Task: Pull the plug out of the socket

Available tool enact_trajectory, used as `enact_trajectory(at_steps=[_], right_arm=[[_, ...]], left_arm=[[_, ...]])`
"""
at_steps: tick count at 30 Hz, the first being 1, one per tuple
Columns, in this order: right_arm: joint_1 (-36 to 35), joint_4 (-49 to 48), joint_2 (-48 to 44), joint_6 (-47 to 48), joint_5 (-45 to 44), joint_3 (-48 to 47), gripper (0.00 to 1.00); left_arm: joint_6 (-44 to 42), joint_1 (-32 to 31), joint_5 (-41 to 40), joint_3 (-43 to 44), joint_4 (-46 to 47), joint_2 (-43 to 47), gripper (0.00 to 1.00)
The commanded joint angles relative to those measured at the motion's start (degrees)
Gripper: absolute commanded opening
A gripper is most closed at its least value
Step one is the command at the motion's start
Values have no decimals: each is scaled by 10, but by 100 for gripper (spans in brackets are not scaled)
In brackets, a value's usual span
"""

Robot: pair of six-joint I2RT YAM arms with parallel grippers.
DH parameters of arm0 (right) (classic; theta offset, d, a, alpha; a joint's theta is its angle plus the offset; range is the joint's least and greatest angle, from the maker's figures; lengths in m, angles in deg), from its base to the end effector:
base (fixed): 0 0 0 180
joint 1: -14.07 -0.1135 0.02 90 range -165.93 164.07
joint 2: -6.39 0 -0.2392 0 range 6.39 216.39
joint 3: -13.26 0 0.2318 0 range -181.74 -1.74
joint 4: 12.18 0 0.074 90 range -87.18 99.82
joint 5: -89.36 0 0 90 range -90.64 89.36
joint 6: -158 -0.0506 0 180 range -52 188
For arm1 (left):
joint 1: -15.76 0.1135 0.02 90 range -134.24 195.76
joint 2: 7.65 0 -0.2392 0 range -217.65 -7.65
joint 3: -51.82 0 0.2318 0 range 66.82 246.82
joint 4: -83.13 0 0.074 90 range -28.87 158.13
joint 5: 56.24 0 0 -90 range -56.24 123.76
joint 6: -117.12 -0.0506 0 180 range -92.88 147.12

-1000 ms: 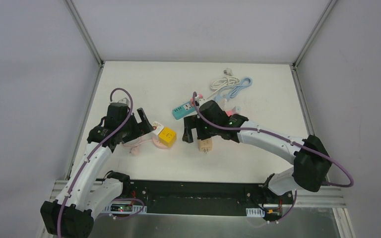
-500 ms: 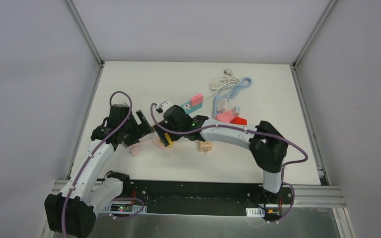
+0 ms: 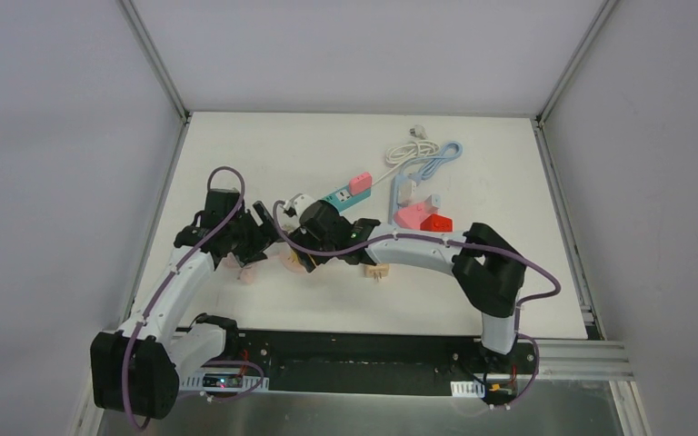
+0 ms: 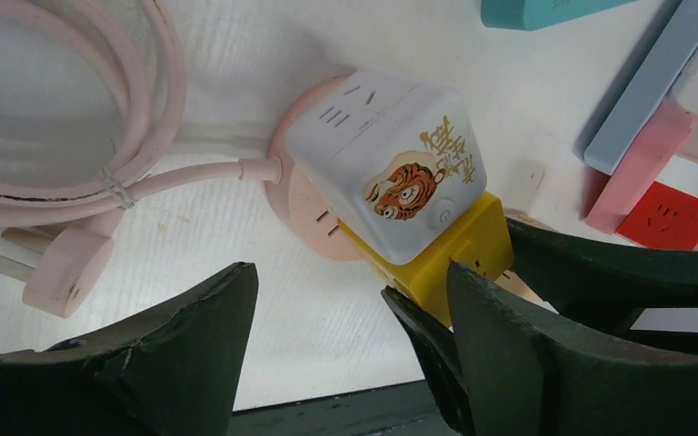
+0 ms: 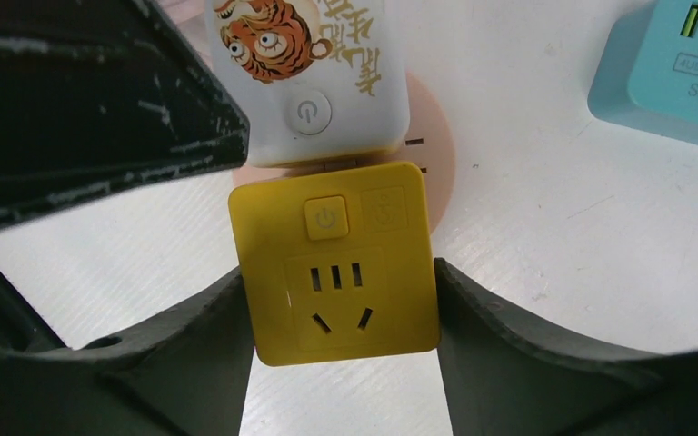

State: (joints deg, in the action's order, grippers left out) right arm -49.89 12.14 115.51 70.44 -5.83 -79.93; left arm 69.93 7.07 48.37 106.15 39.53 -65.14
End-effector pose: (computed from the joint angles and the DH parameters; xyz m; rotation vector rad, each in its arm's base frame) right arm 0.1868 0.3719 0.1955 -1.2253 1.9612 0.4582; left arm 0.2028 -0.0439 0.2129 -0.6059 2.4031 -0.7120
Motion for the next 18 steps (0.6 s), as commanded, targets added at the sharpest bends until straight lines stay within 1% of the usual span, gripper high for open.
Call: enact_trajectory(at_steps=[1, 4, 8, 12, 13, 15, 18], right_arm=[[-11, -29, -58, 0, -16, 41, 53], [-14, -20, -76, -16, -30, 55, 54], [-15, -22, -74, -39, -34, 59, 63], [-14, -18, -57, -46, -41, 45, 81], [-14, -19, -53, -46, -41, 42, 84], [-14, -19, -47, -42, -41, 35, 85], [-13, -19, -38, -30, -27, 24, 82]], left_arm=[[10, 6, 33, -14, 29, -3, 76], [11, 6, 44, -24, 44, -9, 71], [12, 4, 60, -36, 65, -31, 67], [18, -3, 65, -45, 83, -51, 66], [18, -5, 67, -47, 87, -55, 66], [18, -7, 61, -50, 89, -61, 64], [10, -13, 25, -57, 72, -56, 58]])
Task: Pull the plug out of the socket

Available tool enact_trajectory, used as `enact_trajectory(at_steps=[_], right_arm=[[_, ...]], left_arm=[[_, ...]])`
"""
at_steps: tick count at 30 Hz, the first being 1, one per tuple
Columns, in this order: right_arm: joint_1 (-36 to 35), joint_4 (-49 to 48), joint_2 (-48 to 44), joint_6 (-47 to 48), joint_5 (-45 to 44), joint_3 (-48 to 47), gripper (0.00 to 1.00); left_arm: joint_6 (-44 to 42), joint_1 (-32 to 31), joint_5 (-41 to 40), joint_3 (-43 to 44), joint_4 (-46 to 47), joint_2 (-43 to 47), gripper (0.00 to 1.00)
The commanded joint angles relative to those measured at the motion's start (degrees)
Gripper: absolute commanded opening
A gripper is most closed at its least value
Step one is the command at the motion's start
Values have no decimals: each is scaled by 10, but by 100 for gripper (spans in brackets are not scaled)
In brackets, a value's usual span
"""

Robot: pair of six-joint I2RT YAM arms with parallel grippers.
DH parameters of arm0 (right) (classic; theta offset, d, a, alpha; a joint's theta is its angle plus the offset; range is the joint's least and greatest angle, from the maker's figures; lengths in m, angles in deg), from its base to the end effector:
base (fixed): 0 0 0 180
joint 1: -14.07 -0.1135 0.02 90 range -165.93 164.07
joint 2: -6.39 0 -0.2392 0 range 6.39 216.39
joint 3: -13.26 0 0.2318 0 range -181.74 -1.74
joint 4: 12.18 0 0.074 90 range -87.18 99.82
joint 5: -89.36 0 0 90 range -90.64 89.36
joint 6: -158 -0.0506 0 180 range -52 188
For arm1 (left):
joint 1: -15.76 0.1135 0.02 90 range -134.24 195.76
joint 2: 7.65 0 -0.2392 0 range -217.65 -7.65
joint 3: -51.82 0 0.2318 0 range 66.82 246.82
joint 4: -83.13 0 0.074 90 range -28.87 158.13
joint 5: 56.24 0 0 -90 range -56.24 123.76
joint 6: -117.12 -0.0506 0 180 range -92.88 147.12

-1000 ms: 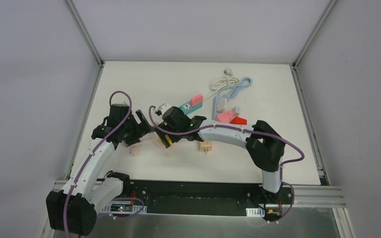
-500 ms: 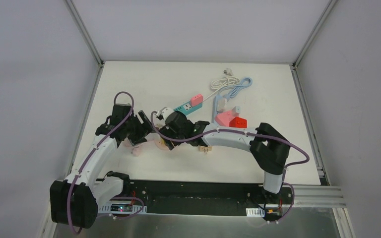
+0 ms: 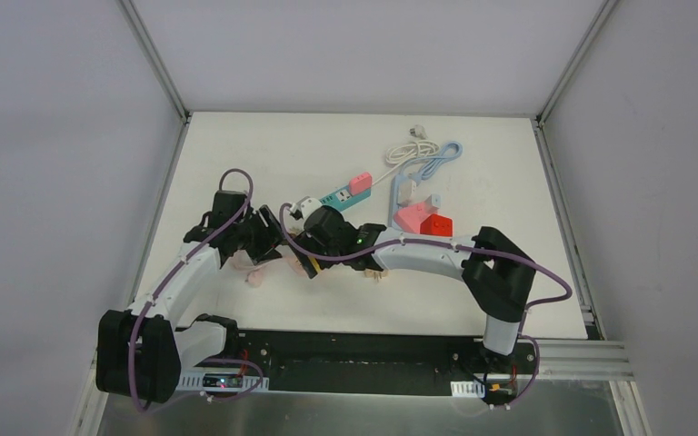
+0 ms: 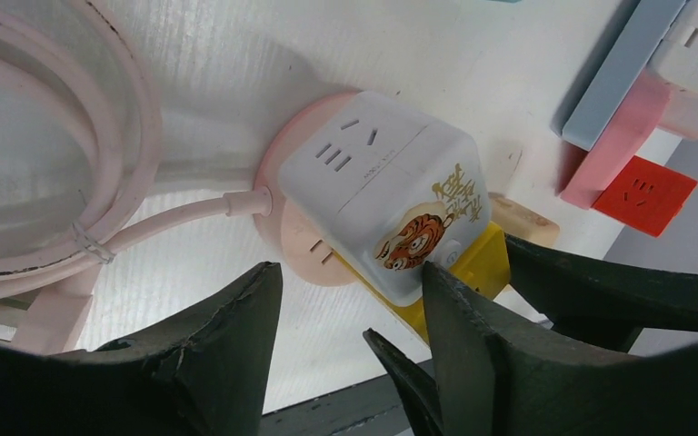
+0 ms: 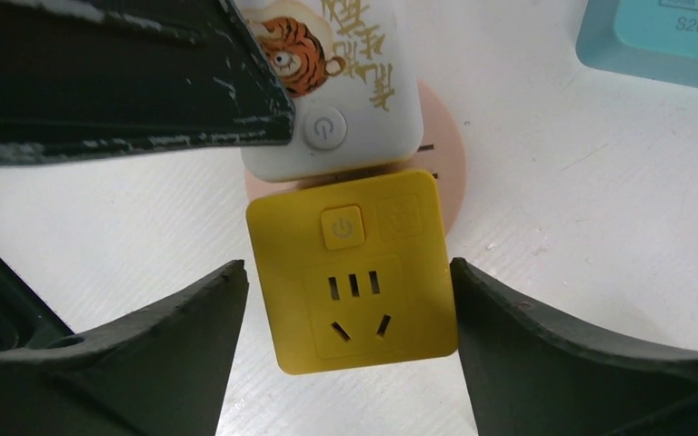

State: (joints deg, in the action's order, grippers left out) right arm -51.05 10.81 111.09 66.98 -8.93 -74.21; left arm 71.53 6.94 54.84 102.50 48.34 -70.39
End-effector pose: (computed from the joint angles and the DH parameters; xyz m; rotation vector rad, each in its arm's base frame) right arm 0.1736 0.3569 0.1961 -1.1560 1.9923 0.4430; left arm 0.2146 -0.0517 0.1893 -0.5873 2.4299 -0.8564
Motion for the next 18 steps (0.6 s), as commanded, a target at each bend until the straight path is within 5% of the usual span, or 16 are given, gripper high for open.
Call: enact_trajectory(at_steps=[1, 8, 11, 18], right_arm=[[-1, -5, 9, 6, 13, -37, 78], [-1, -2, 9, 36, 33, -46, 17], [1, -38, -13, 41, 22, -24, 0], [14, -63, -35, 14, 93, -17, 0]], left_arm=[[-5, -14, -52, -27, -19, 2, 57], [2, -28, -91, -77, -10, 37, 50], [-3, -30, -102, -85, -13, 41, 46], [-1, -37, -115, -106, -14, 55, 41]])
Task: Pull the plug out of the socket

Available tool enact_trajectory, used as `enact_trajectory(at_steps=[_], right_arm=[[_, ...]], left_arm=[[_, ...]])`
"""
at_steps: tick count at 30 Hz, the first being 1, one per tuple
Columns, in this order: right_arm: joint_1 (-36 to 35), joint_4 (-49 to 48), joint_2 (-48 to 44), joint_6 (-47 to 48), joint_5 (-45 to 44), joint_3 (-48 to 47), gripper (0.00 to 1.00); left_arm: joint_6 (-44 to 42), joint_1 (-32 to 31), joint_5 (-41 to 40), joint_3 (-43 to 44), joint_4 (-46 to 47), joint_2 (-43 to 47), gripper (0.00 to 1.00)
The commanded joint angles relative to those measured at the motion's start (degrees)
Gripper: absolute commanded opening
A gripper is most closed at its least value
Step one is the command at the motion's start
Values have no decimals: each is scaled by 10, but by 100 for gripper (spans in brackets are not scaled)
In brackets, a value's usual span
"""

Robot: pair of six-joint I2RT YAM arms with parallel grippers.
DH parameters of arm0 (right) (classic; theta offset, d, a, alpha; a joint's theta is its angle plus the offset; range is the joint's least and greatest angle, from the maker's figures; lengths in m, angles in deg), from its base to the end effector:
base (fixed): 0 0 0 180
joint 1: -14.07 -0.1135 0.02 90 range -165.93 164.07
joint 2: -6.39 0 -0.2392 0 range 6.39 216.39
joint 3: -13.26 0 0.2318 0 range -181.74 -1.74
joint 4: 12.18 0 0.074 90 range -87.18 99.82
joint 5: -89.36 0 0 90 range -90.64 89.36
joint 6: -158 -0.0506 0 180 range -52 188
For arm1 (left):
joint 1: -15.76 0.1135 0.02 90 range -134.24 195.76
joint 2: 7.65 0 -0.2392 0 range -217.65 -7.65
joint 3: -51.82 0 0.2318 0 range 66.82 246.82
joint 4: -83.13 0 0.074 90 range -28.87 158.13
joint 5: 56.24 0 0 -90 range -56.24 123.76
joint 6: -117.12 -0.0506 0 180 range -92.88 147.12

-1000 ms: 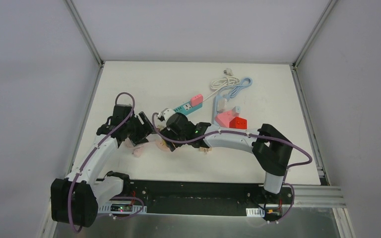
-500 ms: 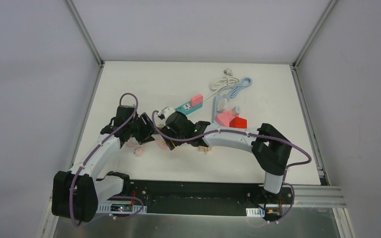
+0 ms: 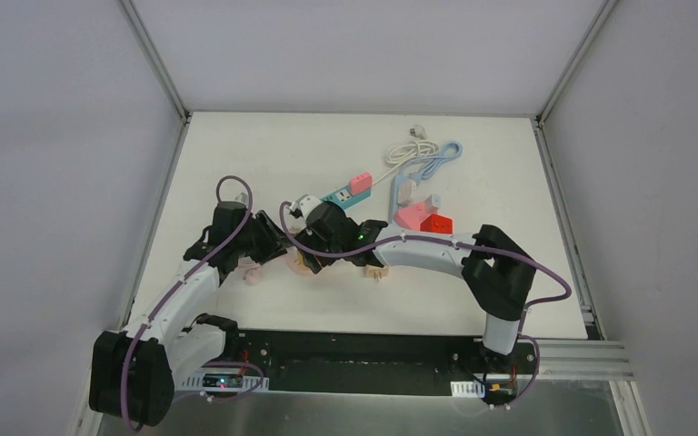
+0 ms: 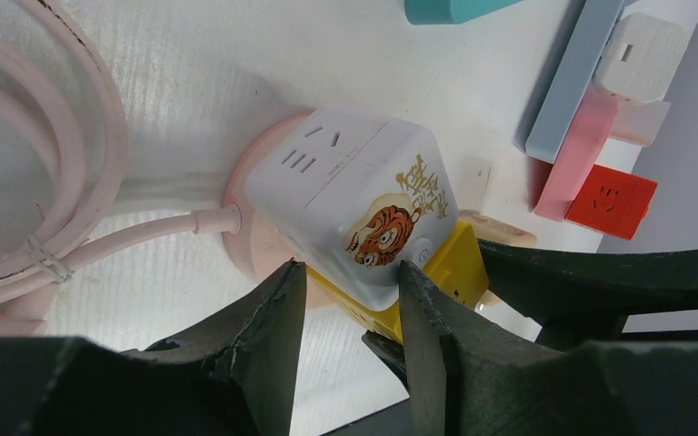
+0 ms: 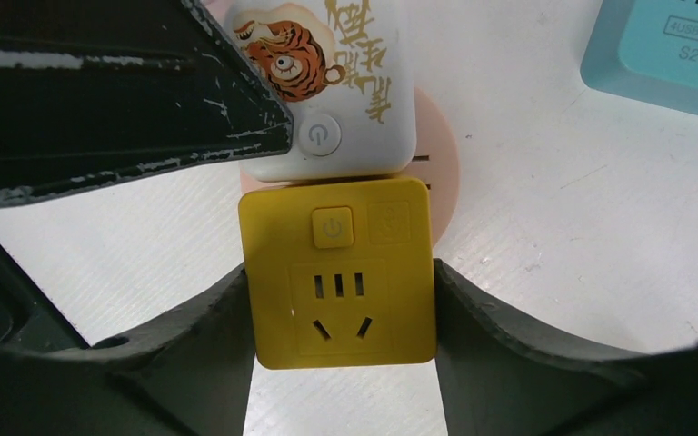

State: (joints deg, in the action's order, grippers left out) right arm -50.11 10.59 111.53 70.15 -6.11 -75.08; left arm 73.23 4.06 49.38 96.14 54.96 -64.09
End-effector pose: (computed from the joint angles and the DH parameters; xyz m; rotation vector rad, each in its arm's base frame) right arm 0.1787 0.3582 0.1982 -1.2150 1.9537 0.4639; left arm 0.2009 -0.0555 0.1848 -0.5596 2.3186 -0.8188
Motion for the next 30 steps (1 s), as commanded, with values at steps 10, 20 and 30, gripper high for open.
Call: enact_trajectory(at_steps=[10, 20, 30], right_arm=[[-48, 3, -6, 44, -69, -55, 0], [-26, -49, -52, 9, 7, -37, 0], [-32, -51, -50, 27, -7, -32, 0]], left_arm=[[-3, -8, -52, -71, -66, 0, 33], [-9, -9, -70, -78, -74, 5, 32], [-11, -8, -74, -83, -77, 9, 32]])
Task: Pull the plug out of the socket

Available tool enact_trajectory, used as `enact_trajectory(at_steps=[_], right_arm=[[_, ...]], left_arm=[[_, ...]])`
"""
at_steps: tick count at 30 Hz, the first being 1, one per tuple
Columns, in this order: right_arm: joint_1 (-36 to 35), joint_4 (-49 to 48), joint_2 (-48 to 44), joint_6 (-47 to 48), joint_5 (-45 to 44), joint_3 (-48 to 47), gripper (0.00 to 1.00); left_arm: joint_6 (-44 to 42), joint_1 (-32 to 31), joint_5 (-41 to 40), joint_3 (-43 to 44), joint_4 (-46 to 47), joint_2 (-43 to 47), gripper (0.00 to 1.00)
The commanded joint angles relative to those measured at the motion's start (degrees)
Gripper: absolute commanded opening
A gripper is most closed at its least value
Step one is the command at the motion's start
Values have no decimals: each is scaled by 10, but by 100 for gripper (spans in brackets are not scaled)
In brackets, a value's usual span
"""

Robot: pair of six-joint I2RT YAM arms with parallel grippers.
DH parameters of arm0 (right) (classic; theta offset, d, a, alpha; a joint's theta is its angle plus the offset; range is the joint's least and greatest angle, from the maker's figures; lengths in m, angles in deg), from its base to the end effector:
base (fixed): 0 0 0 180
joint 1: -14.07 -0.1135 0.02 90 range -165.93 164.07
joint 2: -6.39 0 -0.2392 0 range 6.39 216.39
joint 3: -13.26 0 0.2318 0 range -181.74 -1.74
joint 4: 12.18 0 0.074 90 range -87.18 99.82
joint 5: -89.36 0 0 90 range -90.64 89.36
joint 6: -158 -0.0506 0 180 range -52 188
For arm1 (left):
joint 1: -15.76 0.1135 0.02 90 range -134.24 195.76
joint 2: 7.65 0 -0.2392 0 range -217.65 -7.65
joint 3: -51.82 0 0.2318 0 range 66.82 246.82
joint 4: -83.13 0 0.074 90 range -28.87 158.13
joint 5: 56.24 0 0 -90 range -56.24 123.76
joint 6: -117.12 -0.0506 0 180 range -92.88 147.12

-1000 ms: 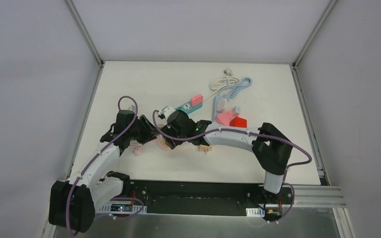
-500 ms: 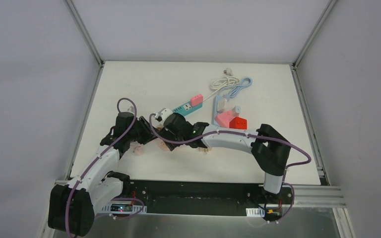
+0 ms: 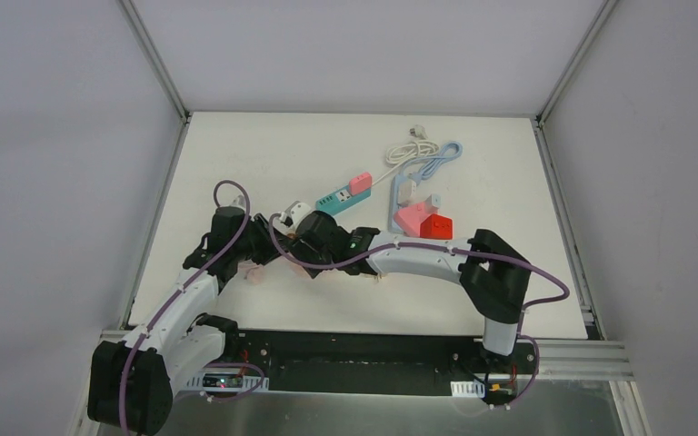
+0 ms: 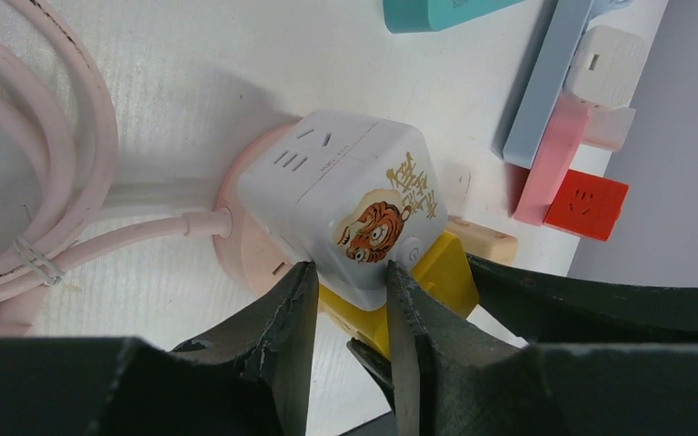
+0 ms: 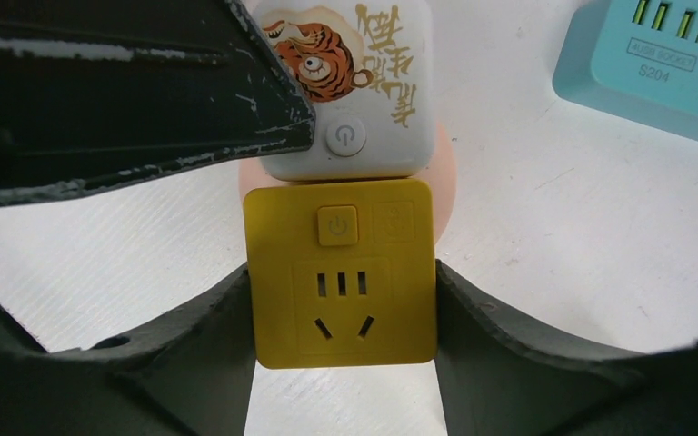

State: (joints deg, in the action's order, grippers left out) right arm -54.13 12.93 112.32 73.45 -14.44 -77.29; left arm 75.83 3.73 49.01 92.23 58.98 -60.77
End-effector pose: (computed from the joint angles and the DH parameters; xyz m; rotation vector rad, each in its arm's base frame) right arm 0.1608 0.3695 0.2021 -1.2582 1.8916 0.3102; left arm 0.1936 -0.0549 0.1802 -0.5843 2.2579 -0.8572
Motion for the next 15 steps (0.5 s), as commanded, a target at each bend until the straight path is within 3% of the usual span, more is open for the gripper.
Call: enact_trajectory(at_steps=[1, 4, 12, 15], right_arm=[[19, -86, -68, -22, 97, -1, 0], [32, -117, -82, -49, 133, 21, 0], [-4, -65, -47, -26, 77, -19, 0], [30, -93, -84, -60, 142, 3, 0]], left_arm=[[-38, -5, -70, -44, -118, -25, 32], [-38, -5, -71, -45, -117, -24, 31], [-36, -5, -77, -46, -112, -35, 30], [-37, -5, -76, -45, -112, -36, 30]])
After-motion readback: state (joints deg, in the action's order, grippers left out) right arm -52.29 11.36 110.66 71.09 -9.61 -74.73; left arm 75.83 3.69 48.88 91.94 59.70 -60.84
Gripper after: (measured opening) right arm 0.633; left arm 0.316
